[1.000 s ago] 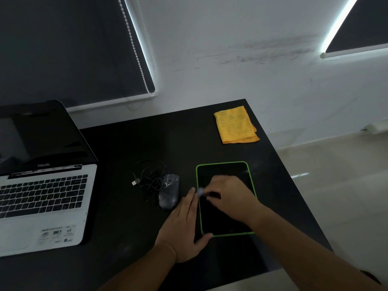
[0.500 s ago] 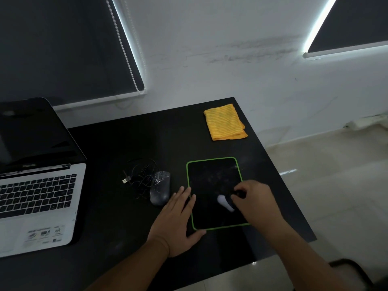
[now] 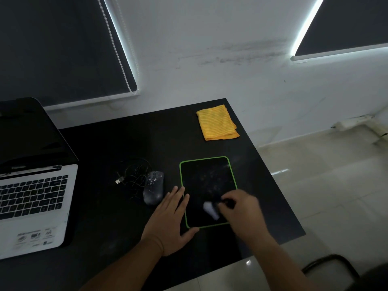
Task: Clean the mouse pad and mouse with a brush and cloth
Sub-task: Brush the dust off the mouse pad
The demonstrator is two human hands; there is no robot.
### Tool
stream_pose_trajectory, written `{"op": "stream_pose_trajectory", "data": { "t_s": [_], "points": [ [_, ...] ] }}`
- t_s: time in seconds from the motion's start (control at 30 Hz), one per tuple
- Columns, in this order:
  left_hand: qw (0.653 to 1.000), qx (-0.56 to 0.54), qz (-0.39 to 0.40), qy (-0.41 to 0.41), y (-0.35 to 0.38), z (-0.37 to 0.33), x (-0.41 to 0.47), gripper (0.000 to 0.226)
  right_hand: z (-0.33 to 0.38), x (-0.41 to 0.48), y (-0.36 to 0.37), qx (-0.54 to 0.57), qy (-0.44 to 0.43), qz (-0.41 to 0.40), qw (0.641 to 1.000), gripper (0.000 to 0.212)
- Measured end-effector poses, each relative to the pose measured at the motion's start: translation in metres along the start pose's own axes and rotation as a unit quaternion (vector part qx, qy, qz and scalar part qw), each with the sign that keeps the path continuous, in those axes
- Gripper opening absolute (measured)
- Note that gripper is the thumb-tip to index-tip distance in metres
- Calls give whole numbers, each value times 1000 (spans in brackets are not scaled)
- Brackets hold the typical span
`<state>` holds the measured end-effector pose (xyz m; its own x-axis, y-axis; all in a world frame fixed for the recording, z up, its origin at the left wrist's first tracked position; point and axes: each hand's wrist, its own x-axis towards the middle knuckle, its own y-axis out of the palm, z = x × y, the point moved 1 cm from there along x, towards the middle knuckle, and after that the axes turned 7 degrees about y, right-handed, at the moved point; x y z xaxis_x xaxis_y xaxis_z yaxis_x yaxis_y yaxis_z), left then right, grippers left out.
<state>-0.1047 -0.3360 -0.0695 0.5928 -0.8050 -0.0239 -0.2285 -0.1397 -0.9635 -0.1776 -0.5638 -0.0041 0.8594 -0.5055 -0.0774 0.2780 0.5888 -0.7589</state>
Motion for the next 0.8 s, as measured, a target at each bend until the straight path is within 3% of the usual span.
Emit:
{"op": "stream_pose_trajectory", "data": {
  "t_s": [0.1,0.13,0.27,0.3,0.4,0.43,0.5,0.57,0.6,0.73,0.8],
  "points": [
    [1000,2,-4,0,-1,0,0,96,-6,25,-18,-25,83,-153,984,13],
    [1000,2,-2,0,-1,-1,0,96,0,29,-17,-11,84,-154,984,11],
    [1000,-4,1,1,1,1,-1,96,28,31,18,26,5,25,999,10],
    [1000,-5,3,1,1,1,-1,96,25,38,18,14,16,11,1000,9],
    [1000,-5,-3,0,-1,0,-1,97,10,66,-9,-9,101,-149,984,15],
    [1000,-5,-3,1,-2,0,0,97,9,71,-14,8,110,-166,980,13],
    [1000,-4,-5,2,-2,0,0,96,18,78,-7,56,75,-79,992,7],
    [1000,-5,-2,-1,-1,0,-1,96,21,79,10,29,41,35,998,17],
    [1000,-8,-1,-1,-1,0,-1,96,18,85,9,5,45,22,999,19],
    [1000,-12,-5,-1,0,0,-1,96,8,114,-30,-20,104,-179,978,15],
    [1000,-13,-5,1,0,0,0,95,20,114,-27,18,54,-104,993,11]
  ]
}}
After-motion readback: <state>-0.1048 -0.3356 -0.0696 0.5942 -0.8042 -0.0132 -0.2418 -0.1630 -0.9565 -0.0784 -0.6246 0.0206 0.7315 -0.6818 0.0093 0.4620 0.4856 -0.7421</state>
